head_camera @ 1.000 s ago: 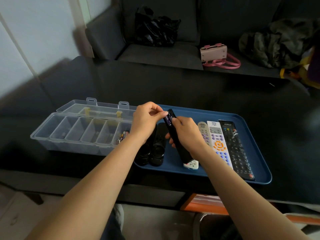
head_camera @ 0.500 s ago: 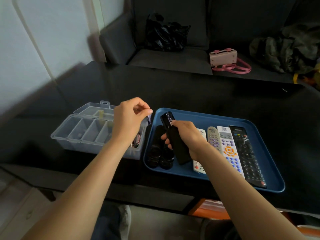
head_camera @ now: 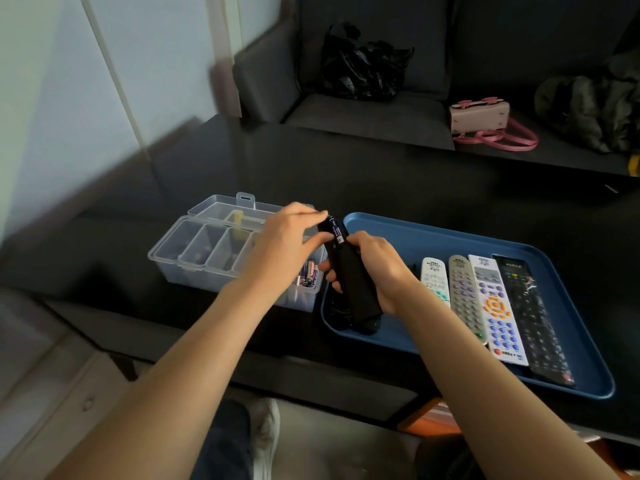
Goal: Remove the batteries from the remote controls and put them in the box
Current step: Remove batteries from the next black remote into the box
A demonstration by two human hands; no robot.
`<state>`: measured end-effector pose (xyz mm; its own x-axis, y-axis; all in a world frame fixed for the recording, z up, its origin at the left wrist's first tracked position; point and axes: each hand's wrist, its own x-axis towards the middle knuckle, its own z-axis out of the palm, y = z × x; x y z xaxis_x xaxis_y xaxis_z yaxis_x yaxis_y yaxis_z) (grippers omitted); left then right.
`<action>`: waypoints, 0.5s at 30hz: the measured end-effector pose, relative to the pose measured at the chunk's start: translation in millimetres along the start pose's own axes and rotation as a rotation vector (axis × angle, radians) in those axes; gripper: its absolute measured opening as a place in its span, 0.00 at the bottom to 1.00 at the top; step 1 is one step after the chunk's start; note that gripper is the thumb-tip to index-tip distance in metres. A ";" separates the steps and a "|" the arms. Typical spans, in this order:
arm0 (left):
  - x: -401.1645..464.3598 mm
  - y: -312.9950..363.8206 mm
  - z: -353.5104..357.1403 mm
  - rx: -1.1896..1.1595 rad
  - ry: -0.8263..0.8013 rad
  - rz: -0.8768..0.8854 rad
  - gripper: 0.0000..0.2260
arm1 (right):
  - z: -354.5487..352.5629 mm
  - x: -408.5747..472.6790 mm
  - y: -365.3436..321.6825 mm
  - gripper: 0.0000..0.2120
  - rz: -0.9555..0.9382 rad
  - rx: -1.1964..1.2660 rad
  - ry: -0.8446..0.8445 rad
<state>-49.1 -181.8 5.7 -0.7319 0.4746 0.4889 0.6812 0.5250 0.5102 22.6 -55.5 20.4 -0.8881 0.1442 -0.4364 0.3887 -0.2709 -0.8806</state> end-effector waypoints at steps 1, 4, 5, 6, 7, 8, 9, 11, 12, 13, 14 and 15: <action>0.0 0.7 1.9 0.000 -0.012 0.015 0.18 | 0.9 0.5 0.1 0.18 -0.004 0.001 -0.010; 0.3 2.0 3.7 0.016 -0.017 0.024 0.18 | 2.2 1.4 1.1 0.19 -0.008 -0.007 -0.021; 0.5 2.1 3.2 0.013 -0.016 0.019 0.18 | 2.5 2.0 1.5 0.18 -0.012 -0.008 -0.021; 0.7 1.8 2.8 0.008 -0.016 0.017 0.18 | 2.6 2.4 1.9 0.18 -0.019 -0.011 -0.017; 0.6 2.1 2.5 0.006 -0.015 0.016 0.18 | 2.9 3.2 2.4 0.18 -0.023 -0.017 -0.012; 0.5 3.3 2.2 0.009 -0.015 0.015 0.18 | 2.9 3.9 2.9 0.18 -0.023 -0.024 -0.008; 0.3 4.4 2.4 0.010 -0.013 0.014 0.18 | 3.0 4.3 3.5 0.18 -0.022 -0.030 -0.007; 0.1 4.8 3.4 0.019 -0.012 0.024 0.18 | 3.5 4.4 3.5 0.18 -0.035 -0.036 0.000; -0.7 6.3 3.7 0.042 -0.016 0.032 0.18 | 3.6 3.9 3.2 0.17 -0.049 -0.042 0.008; -1.2 8.5 3.4 0.074 -0.024 0.039 0.18 | 3.8 3.5 2.8 0.17 -0.069 -0.054 0.019; -2.1 9.7 4.6 0.114 -0.035 0.052 0.18 | 3.9 2.7 2.6 0.16 -0.092 -0.068 0.030; -1.2 10.2 7.1 0.143 -0.044 0.068 0.18 | 4.3 2.0 2.5 0.16 -0.114 -0.078 0.037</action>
<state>-41.4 -172.0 5.3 -0.6864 0.5411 0.4858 0.7223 0.5844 0.3697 20.8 -60.0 18.1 -0.9186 0.2053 -0.3376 0.3047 -0.1762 -0.9360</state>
